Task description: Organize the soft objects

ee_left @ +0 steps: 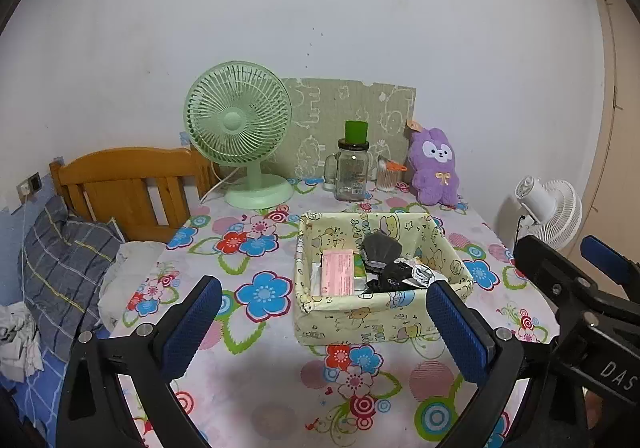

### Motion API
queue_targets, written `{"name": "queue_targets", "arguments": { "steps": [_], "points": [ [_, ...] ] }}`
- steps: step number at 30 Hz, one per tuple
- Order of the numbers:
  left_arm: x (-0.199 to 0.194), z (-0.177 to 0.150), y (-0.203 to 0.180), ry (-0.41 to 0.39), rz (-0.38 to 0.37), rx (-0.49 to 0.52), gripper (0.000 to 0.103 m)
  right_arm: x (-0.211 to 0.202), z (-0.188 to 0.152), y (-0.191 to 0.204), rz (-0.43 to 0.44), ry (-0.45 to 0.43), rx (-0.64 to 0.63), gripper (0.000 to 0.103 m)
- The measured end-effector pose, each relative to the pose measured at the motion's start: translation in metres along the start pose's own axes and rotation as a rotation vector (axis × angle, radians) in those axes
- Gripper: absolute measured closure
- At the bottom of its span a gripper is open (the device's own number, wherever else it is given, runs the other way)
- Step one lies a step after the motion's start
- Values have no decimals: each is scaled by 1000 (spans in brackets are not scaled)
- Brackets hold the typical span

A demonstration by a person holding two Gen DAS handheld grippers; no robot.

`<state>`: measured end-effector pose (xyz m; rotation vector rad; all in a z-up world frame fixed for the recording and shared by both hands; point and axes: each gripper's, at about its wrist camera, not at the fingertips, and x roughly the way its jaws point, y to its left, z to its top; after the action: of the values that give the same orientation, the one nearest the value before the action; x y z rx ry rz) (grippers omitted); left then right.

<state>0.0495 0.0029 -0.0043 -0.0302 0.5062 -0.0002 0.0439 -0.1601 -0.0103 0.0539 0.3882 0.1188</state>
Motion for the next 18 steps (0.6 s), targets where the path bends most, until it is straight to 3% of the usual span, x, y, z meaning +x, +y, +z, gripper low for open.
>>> {"name": "queue_targets", "arguments": {
  "steps": [18],
  "points": [
    [-35, -15, 8, -54, -6, -23, 0, -36, -20, -13, -58, -27, 40, 0]
  ]
}}
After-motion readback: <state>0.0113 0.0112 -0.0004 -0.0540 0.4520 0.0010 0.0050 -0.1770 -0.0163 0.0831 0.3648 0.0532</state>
